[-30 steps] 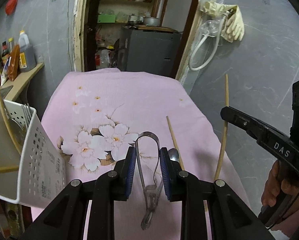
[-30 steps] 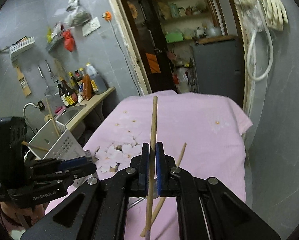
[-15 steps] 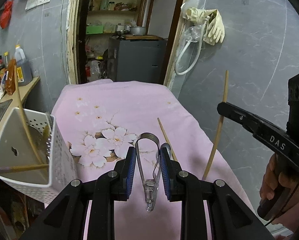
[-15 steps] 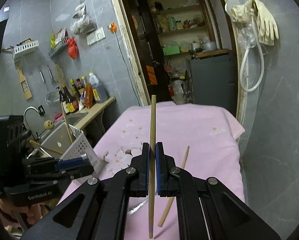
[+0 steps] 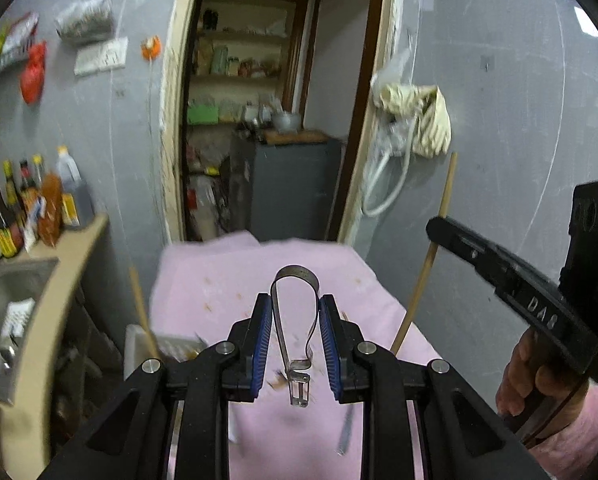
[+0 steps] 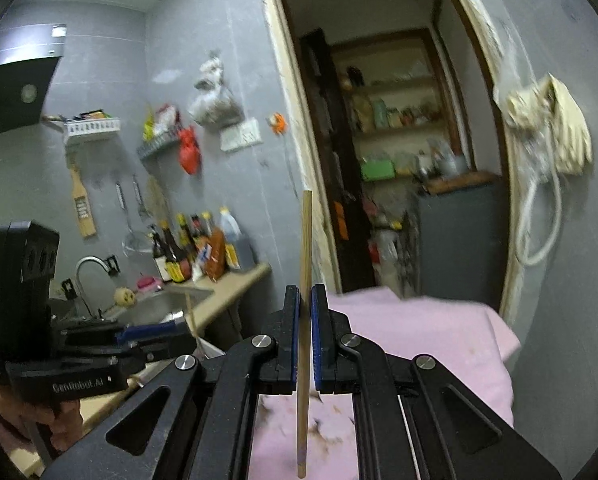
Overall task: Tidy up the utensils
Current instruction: 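Lift and carry the tongs and chopstick in both tools over the caddy, then open both tools to drop the tongs and chopstick into the caddy, then move the left tool to the silver spoon while the right tool moves to the chopstick, then close the left tool on the spoon handle while the right tool grasps the chopstick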
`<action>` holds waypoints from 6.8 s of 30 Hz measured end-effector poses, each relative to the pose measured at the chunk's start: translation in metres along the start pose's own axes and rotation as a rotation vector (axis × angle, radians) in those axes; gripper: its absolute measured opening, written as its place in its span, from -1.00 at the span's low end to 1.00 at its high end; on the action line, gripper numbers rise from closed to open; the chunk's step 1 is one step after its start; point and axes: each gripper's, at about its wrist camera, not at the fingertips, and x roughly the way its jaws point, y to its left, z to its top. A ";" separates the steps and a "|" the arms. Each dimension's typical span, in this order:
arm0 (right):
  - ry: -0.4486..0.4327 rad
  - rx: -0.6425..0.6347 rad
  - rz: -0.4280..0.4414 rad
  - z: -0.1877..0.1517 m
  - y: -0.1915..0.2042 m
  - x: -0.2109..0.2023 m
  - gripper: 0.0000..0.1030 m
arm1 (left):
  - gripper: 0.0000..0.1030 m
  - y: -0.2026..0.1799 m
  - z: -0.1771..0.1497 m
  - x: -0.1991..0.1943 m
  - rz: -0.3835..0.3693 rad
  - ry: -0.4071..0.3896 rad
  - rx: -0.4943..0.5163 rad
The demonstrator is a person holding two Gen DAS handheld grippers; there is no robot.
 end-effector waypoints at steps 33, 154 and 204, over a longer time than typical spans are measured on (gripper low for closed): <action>0.071 -0.039 0.218 -0.038 0.095 0.118 -0.90 | -0.55 0.108 -0.025 -0.001 0.116 -0.076 -0.088; 0.684 -0.025 -0.190 -0.203 -0.167 0.158 0.89 | 0.46 -0.089 -0.170 0.216 0.058 0.390 0.056; 0.860 0.169 -0.155 -0.200 -0.198 0.154 -0.75 | -0.30 -0.113 -0.145 0.250 -0.055 0.438 0.109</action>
